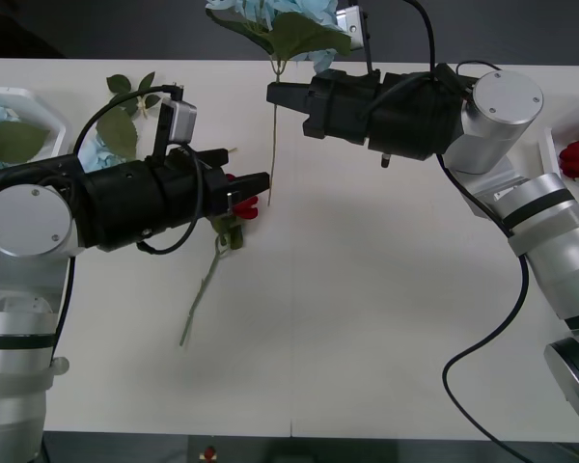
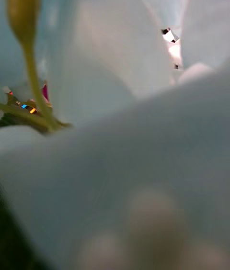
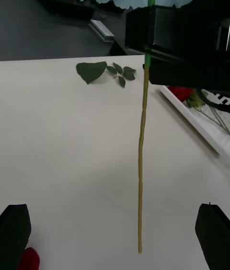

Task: Put the red flowers into the right box and the blue flowers into the left box

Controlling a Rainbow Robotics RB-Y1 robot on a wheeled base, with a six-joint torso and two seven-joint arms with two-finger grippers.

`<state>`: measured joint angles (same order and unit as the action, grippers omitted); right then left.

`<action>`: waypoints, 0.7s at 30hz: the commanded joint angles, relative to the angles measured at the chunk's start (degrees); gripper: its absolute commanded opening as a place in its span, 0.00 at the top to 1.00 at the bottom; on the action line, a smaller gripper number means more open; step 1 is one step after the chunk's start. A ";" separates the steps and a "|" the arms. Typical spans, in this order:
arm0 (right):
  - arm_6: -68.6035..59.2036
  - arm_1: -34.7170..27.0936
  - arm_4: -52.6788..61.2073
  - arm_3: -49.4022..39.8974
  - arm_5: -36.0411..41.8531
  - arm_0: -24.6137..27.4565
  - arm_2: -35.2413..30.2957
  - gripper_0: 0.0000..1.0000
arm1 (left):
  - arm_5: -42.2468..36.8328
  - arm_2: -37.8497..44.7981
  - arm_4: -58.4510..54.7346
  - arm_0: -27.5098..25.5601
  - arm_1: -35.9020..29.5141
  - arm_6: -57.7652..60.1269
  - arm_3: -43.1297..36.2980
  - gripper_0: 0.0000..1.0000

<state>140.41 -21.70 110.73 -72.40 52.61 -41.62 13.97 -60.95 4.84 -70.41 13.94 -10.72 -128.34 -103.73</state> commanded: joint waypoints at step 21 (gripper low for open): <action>1.62 -0.01 1.33 -0.82 -0.23 -1.10 -0.17 1.00 | 10.32 -5.71 5.81 4.87 9.23 -5.43 8.54 0.80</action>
<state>140.41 -21.70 111.63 -72.39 52.61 -41.62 13.97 -51.08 -0.44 -64.84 17.27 -1.93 -131.60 -94.04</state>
